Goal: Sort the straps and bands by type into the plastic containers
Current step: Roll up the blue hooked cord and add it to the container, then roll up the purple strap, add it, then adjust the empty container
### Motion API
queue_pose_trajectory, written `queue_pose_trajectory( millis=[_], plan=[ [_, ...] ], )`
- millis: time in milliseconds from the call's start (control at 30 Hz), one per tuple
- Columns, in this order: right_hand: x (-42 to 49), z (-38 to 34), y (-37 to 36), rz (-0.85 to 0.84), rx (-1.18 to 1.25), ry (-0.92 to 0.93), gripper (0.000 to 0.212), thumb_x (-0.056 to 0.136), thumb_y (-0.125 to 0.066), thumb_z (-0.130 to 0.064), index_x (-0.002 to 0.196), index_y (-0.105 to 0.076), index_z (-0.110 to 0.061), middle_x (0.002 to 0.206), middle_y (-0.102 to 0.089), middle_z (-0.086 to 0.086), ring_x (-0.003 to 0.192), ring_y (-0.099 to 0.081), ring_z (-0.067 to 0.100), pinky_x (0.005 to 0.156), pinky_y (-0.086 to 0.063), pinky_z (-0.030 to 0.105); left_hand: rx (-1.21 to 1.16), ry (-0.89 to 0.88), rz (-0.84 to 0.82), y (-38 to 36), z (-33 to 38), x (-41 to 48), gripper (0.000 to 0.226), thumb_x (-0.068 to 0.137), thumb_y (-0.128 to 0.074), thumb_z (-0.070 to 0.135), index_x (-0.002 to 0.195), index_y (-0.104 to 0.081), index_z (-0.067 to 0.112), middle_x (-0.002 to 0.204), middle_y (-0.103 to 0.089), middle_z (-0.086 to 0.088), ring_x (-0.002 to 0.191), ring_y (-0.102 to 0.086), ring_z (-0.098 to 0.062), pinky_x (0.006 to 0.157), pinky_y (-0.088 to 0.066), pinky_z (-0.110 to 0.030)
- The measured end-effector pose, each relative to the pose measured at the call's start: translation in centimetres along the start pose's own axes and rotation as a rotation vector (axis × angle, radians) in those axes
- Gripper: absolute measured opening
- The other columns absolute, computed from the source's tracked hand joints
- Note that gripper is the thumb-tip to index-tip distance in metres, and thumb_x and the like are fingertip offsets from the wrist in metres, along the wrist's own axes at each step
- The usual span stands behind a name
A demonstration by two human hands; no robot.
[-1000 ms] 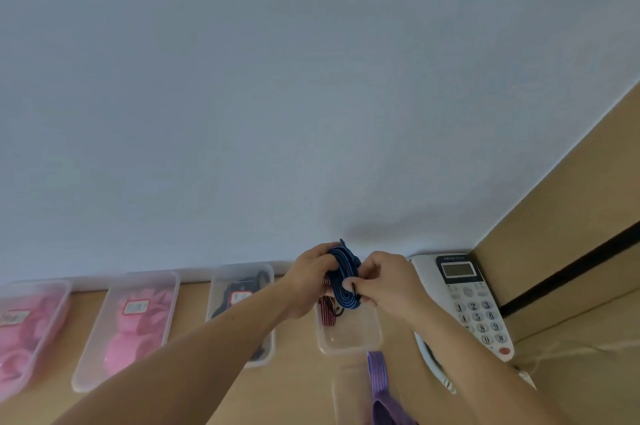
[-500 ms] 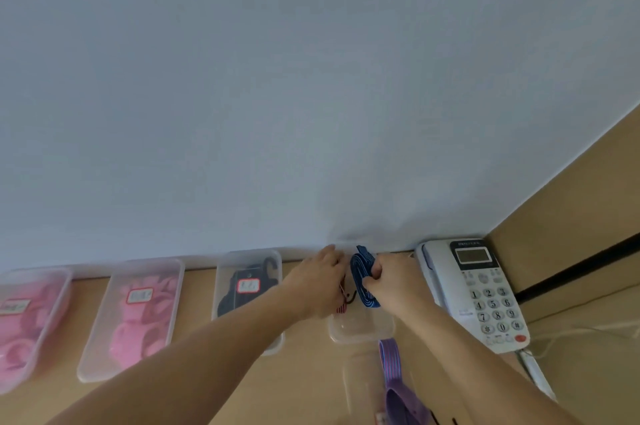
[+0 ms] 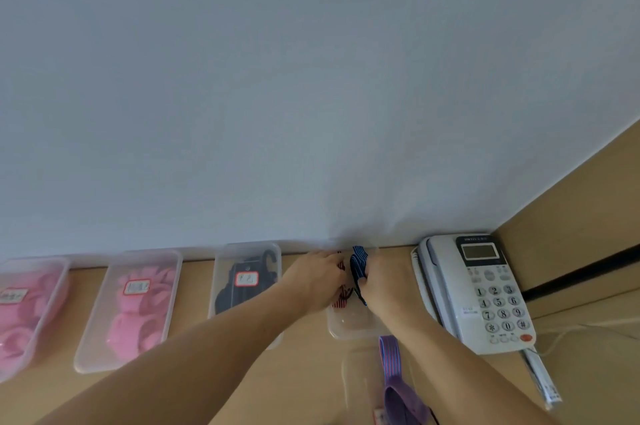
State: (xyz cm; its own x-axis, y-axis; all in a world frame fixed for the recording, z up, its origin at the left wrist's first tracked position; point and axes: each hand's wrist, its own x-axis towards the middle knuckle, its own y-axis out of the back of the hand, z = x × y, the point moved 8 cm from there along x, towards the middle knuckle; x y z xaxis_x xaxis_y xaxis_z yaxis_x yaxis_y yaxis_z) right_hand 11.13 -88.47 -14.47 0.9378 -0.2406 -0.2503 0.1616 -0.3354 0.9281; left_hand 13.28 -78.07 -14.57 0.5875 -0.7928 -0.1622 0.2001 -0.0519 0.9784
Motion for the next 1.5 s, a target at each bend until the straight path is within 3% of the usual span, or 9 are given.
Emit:
queue_pose_trajectory(
  millis=[133, 233, 400, 567, 767, 1100, 1300, 1367, 1500],
  plan=[
    [0.0, -0.7, -1.0, -0.030, -0.108, 0.028, 0.005, 0.092, -0.054, -0.014, 0.089, -0.057, -0.016, 0.085, -0.064, 0.004, 0.082, -0.063, 0.025, 0.063, -0.042, 0.030, -0.023, -0.005, 0.085, 0.6, 0.0, -0.4, 0.028, 0.093, -0.047, 0.025, 0.102, -0.072, 0.018, 0.112, -0.062, -0.003, 0.102, -0.059, -0.024, 0.089, -0.036, -0.034],
    [0.1, -1.0, -1.4, -0.034, -0.130, 0.038, 0.010, 0.093, -0.053, -0.015, 0.100, -0.060, -0.014, 0.096, -0.067, 0.006, 0.089, -0.064, 0.026, 0.066, -0.043, 0.032, -0.045, 0.047, 0.087, 0.8, -0.3, -0.4, 0.027, 0.093, -0.047, 0.026, 0.106, -0.069, 0.018, 0.114, -0.061, -0.001, 0.102, -0.059, -0.024, 0.083, -0.036, -0.034],
    [0.4, 0.0, -1.2, -0.005, -0.003, 0.019, 0.010, 0.092, -0.059, -0.023, 0.092, -0.062, -0.013, 0.091, -0.066, 0.005, 0.073, -0.053, 0.018, 0.061, -0.036, 0.027, -0.111, 0.129, 0.084, 0.9, -0.6, -0.1, 0.031, 0.088, -0.050, 0.023, 0.115, -0.064, 0.017, 0.121, -0.061, 0.002, 0.109, -0.058, -0.023, 0.083, -0.043, -0.034],
    [0.3, 0.0, -0.8, 0.037, -0.006, 0.038, 0.013, 0.095, -0.054, -0.022, 0.092, -0.064, -0.013, 0.090, -0.064, 0.004, 0.071, -0.049, 0.016, 0.054, -0.031, 0.025, -0.163, 0.147, 0.058, 0.2, -0.5, 0.0, 0.037, 0.090, -0.051, 0.024, 0.124, -0.062, 0.015, 0.131, -0.056, 0.000, 0.122, -0.050, -0.021, 0.093, -0.048, -0.034],
    [0.2, 0.0, -0.7, 0.068, 0.017, 0.053, 0.011, 0.094, -0.053, -0.018, 0.096, -0.064, -0.014, 0.095, -0.063, 0.005, 0.083, -0.061, 0.022, 0.062, -0.035, 0.026, -0.195, 0.167, 0.029, 0.1, -0.3, -0.2, 0.041, 0.093, -0.051, 0.026, 0.132, -0.057, 0.015, 0.141, -0.049, -0.001, 0.131, -0.042, -0.021, 0.098, -0.046, -0.033],
    [-1.0, -0.2, 1.9, 0.110, 0.030, 0.191, 0.014, 0.093, -0.052, -0.025, 0.097, -0.063, -0.016, 0.094, -0.055, 0.000, 0.089, -0.058, 0.022, 0.064, -0.035, 0.028, -0.150, 0.254, 0.027, 1.8, 0.1, -1.2, 0.052, 0.095, -0.044, 0.027, 0.146, -0.041, 0.019, 0.151, -0.040, 0.000, 0.137, -0.036, -0.021, 0.104, -0.038, -0.037],
    [-2.6, -0.2, 3.7, 0.114, -0.034, 0.328, 0.036, 0.092, -0.055, -0.032, 0.125, -0.060, -0.019, 0.121, -0.058, 0.003, 0.117, -0.048, 0.024, 0.099, -0.039, 0.032, -0.164, 0.368, 0.050, 3.3, 1.6, -3.6, 0.049, 0.095, -0.045, 0.028, 0.143, -0.045, 0.019, 0.148, -0.042, -0.002, 0.136, -0.037, -0.024, 0.107, -0.037, -0.039],
    [-3.4, 0.3, 3.8, 0.065, -0.003, 0.326, 0.038, 0.091, -0.056, -0.031, 0.127, -0.060, -0.020, 0.124, -0.057, 0.003, 0.119, -0.050, 0.024, 0.096, -0.040, 0.031, -0.175, 0.408, 0.033, 3.3, 2.3, -4.9, 0.048, 0.095, -0.047, 0.030, 0.141, -0.047, 0.019, 0.146, -0.044, -0.004, 0.134, -0.039, -0.026, 0.109, -0.035, -0.040],
    [-6.0, 1.4, 3.6, 0.011, 0.070, 0.318, 0.035, 0.088, -0.056, -0.031, 0.120, -0.064, -0.018, 0.118, -0.063, 0.002, 0.106, -0.061, 0.023, 0.073, -0.041, 0.026, -0.193, 0.433, 0.010, 2.9, 4.1, -7.2, 0.051, 0.094, -0.049, 0.028, 0.144, -0.044, 0.019, 0.150, -0.040, -0.005, 0.137, -0.035, -0.027, 0.113, -0.032, -0.042]
  ],
)
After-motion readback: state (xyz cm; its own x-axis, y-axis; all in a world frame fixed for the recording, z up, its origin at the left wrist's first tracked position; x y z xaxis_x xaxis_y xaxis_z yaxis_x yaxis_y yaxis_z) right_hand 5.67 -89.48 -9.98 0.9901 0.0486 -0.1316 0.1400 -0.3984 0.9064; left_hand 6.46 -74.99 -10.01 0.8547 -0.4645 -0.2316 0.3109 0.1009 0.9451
